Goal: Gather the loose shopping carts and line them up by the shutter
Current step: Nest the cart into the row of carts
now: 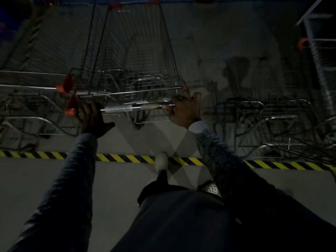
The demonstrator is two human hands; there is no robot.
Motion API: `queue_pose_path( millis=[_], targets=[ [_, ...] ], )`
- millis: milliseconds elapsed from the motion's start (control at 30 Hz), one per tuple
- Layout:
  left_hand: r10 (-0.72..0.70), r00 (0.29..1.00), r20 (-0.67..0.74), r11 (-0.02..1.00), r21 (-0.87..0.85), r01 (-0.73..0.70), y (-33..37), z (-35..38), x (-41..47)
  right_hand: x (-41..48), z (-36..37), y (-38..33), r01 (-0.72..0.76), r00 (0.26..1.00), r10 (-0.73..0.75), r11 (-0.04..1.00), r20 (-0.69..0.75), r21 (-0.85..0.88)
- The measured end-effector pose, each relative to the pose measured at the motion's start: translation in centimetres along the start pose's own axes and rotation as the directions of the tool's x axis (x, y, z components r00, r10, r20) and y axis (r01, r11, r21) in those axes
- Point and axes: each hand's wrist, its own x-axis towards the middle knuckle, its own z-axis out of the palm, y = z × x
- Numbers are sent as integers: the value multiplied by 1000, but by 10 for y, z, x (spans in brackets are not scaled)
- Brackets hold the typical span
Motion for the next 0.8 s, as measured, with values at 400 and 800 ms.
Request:
queue_pose_path(
  millis=[400,800],
  targets=[
    [-66,992,-110,997,20,68,-18,16,-91,-79,5,-7,210,942,-218,976,-256,-60],
    [-92,976,-195,996,-35,87,-5,20,-127,-97,4,7,295,884,-282,955,-373,-22]
  ],
)
